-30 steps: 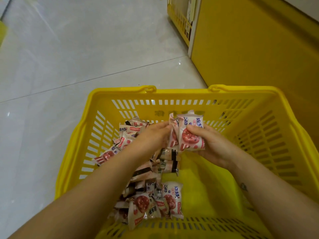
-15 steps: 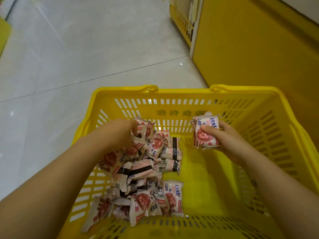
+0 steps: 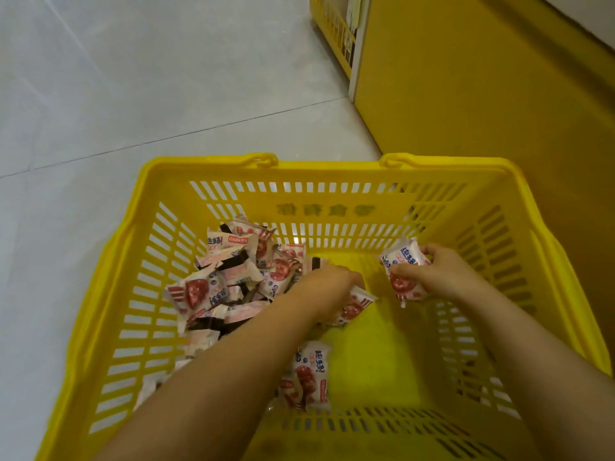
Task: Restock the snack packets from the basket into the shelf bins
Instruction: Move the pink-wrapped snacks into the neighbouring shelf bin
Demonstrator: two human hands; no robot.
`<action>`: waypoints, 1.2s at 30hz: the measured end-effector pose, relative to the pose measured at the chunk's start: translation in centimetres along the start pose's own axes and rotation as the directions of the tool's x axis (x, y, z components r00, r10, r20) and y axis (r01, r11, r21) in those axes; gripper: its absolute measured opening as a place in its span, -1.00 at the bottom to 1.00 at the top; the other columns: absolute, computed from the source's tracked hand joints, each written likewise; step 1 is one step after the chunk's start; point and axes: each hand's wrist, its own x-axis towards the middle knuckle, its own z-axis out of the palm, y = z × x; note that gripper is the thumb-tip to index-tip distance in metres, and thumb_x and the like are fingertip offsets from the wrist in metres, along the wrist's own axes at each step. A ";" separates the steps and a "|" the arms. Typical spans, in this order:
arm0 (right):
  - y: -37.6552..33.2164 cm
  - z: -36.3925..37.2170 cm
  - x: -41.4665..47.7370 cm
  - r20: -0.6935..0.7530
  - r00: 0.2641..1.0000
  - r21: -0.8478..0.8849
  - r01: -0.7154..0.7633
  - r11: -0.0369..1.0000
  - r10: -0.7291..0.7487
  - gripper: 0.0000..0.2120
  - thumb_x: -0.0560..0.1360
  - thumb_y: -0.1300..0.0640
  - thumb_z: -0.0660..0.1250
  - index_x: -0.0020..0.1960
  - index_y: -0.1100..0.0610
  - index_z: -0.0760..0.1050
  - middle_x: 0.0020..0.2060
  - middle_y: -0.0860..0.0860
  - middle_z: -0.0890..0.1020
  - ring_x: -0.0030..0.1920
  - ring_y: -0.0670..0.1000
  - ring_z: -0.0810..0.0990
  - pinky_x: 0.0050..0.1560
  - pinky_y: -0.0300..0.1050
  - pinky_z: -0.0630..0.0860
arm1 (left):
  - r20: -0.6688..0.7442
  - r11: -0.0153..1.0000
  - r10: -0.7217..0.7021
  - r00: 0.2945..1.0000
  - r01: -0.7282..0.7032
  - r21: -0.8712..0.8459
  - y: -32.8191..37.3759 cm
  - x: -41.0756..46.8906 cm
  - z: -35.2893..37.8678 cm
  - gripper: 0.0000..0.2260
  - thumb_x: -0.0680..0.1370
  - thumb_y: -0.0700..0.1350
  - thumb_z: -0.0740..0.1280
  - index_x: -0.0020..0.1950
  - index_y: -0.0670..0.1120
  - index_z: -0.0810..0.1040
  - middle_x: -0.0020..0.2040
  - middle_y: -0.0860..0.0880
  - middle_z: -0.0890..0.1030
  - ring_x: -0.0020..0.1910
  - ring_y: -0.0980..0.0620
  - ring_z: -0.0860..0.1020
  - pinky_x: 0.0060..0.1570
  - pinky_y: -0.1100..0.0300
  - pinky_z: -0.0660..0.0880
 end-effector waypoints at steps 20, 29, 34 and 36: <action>1.3 1.1 -0.6 -0.026 0.999 -0.092 0.022 0.996 -0.024 -0.62 0.40 0.11 0.51 0.14 0.18 0.49 0.05 0.15 0.63 0.00 0.14 0.63 0.09 0.16 0.57 | 0.233 1.000 -0.006 0.972 0.003 0.012 -2.2 -4.6 2.3 -0.79 0.55 -0.08 0.31 0.17 -0.06 0.44 0.01 -0.05 0.55 -0.03 -0.06 0.54 -0.13 0.15 0.45; 1.0 1.0 -0.4 -0.097 0.994 -0.017 0.046 0.999 -0.047 -0.62 0.42 0.09 0.49 0.16 0.18 0.46 -0.16 -0.02 0.58 -0.24 -0.10 0.55 -0.33 -0.24 0.47 | -0.127 0.748 -0.371 0.920 0.215 -0.628 -1.0 -1.5 4.1 -0.66 0.59 -0.07 0.30 0.32 -0.05 0.32 -0.10 0.01 0.56 -0.40 0.24 0.48 -0.51 0.44 0.33; 2.0 1.6 0.0 -0.067 0.998 0.027 0.001 1.000 0.001 -0.60 0.41 0.12 0.49 0.18 0.21 0.47 -0.12 0.04 0.59 -0.25 -0.07 0.56 -0.37 -0.24 0.47 | -0.190 0.909 -0.319 0.929 0.243 -0.339 0.7 -0.3 6.1 -0.61 0.58 -0.06 0.30 0.39 -0.07 0.35 0.29 -0.12 0.45 0.12 -0.06 0.53 0.09 0.06 0.51; 2.5 1.9 0.0 -0.052 0.999 0.015 -0.008 1.000 0.009 -0.61 0.42 0.13 0.48 0.18 0.22 0.48 -0.06 0.09 0.62 -0.27 -0.09 0.56 -0.44 -0.32 0.47 | -0.158 0.901 -0.314 0.936 0.241 -0.362 1.2 0.3 6.4 -0.59 0.59 -0.10 0.29 0.42 -0.06 0.33 0.36 -0.13 0.37 0.20 -0.11 0.49 0.18 0.07 0.46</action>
